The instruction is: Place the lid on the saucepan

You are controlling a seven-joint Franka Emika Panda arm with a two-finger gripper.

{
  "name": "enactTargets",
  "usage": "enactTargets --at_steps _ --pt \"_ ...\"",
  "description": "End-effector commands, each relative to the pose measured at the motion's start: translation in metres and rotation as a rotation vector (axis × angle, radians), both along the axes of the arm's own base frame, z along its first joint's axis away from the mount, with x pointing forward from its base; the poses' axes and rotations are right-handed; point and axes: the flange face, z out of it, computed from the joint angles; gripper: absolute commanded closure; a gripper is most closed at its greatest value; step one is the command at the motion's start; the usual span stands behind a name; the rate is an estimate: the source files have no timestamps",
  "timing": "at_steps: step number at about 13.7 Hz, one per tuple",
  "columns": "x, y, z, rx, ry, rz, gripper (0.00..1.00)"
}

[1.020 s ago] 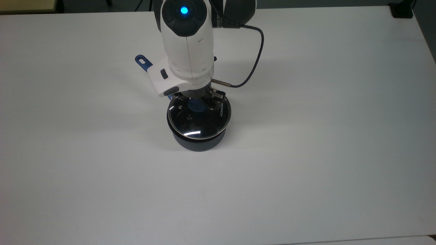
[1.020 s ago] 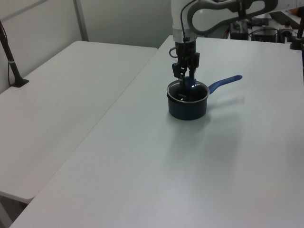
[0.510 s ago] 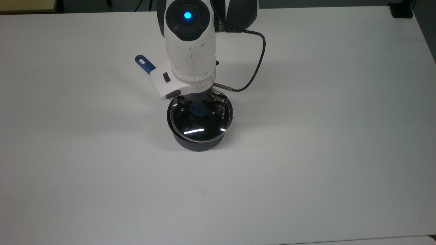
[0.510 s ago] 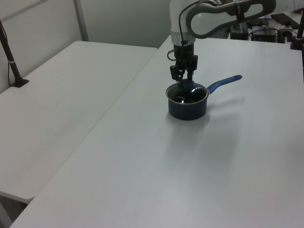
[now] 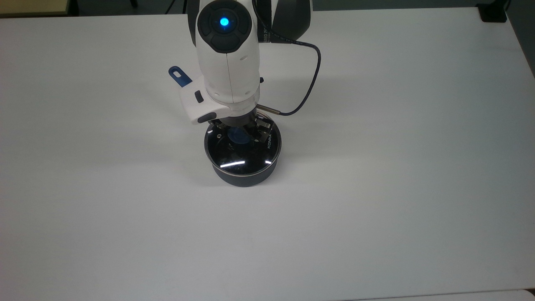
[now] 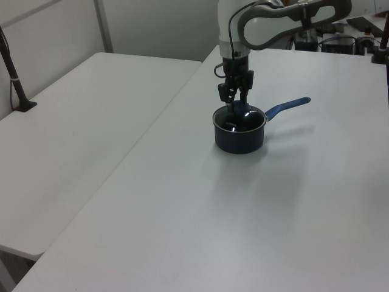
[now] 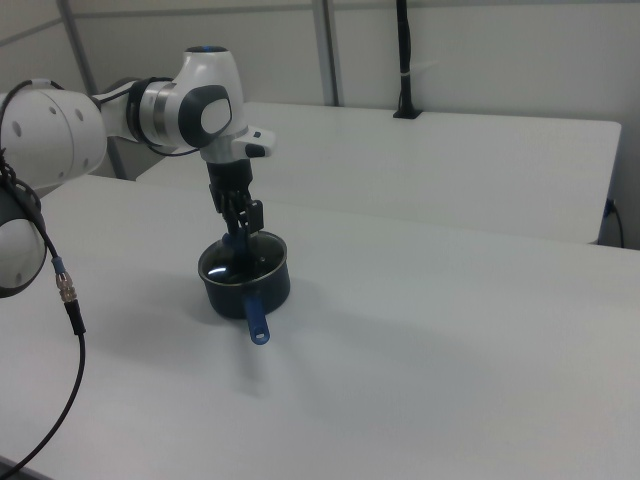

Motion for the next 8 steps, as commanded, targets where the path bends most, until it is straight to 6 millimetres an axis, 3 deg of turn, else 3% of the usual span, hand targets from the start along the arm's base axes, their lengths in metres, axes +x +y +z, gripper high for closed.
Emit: enactTargets --at_steps 1,2,5,8 --pt "0.003 0.010 0.000 -0.002 -0.013 -0.007 0.15" --pt "0.003 0.010 0.000 -0.002 -0.013 -0.007 0.00" --pt "0.000 0.012 0.012 0.005 -0.026 -0.007 0.00" --pt "-0.024 0.012 0.055 0.011 -0.062 0.040 0.00"
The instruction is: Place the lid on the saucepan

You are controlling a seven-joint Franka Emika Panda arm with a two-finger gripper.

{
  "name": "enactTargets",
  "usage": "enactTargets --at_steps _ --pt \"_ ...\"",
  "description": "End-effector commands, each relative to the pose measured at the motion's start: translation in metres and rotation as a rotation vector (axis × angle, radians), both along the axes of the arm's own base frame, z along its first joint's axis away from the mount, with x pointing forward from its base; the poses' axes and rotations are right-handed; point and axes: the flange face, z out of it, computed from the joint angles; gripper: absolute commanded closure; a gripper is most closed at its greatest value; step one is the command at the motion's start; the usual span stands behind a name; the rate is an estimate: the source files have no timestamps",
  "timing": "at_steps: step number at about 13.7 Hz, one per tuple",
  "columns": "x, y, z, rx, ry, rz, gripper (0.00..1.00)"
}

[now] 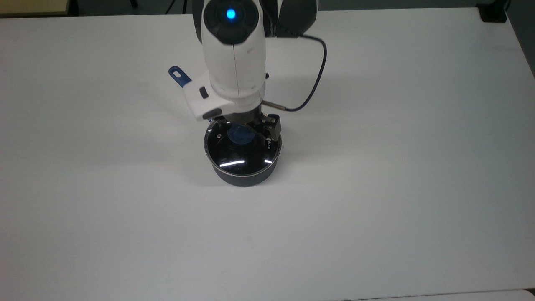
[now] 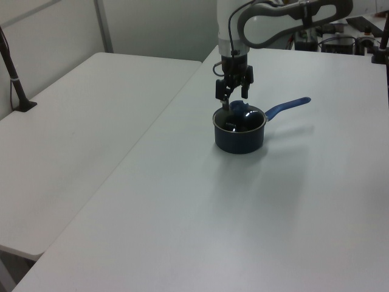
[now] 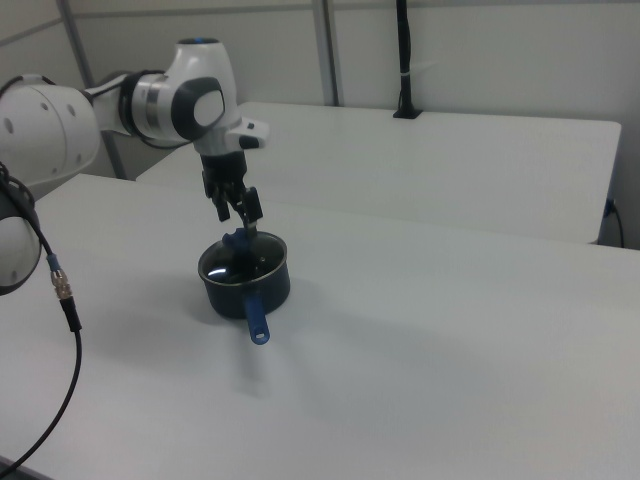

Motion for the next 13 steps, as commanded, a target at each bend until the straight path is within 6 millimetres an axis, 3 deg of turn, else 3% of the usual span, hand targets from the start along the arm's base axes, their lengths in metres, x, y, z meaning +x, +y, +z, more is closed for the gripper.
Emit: enactTargets --at_steps 1,5,8,10,13 --pt "-0.037 0.002 0.051 0.008 -0.038 0.069 0.00" --pt "-0.099 -0.016 0.094 0.007 0.014 0.248 0.00" --pt "-0.127 -0.025 0.112 -0.003 0.024 0.272 0.00" --pt "-0.130 -0.039 0.118 -0.005 0.017 0.252 0.00" --pt "-0.133 -0.041 0.118 -0.004 0.038 0.247 0.00"
